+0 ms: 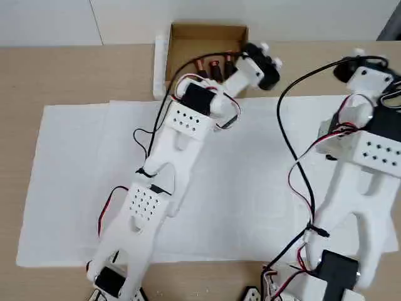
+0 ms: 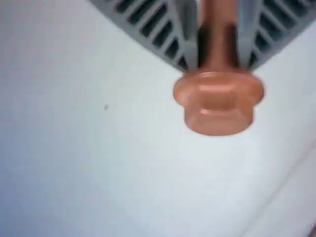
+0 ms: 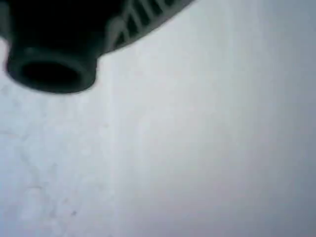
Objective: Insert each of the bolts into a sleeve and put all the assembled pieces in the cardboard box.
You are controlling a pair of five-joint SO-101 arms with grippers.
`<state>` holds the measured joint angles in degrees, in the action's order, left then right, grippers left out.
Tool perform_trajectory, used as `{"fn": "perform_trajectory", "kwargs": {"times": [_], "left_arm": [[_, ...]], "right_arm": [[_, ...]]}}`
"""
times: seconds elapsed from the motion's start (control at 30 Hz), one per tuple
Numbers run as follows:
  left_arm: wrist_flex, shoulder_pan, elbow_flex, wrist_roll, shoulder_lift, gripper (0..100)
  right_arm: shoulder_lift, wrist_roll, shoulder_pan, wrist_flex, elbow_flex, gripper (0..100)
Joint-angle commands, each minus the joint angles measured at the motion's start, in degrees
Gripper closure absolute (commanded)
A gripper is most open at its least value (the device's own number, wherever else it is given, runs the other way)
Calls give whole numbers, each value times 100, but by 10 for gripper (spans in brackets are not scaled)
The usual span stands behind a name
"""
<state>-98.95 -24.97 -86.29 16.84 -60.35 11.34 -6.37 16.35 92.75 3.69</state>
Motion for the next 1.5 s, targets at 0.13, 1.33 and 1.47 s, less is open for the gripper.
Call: {"fn": "perform_trajectory", "kwargs": {"times": [0.13,1.33,1.47], "left_arm": [[-149,607,-338,-1442,782,994],[-141,571,3890,-1881,5591,994],[-141,580,3890,-2277,5741,994]], "right_arm": [[259,-35,-681,-593,-668,993],[5367,-44,-1912,-3538,-4554,995],[5947,-79,-1877,-4215,-5705,995]]}}
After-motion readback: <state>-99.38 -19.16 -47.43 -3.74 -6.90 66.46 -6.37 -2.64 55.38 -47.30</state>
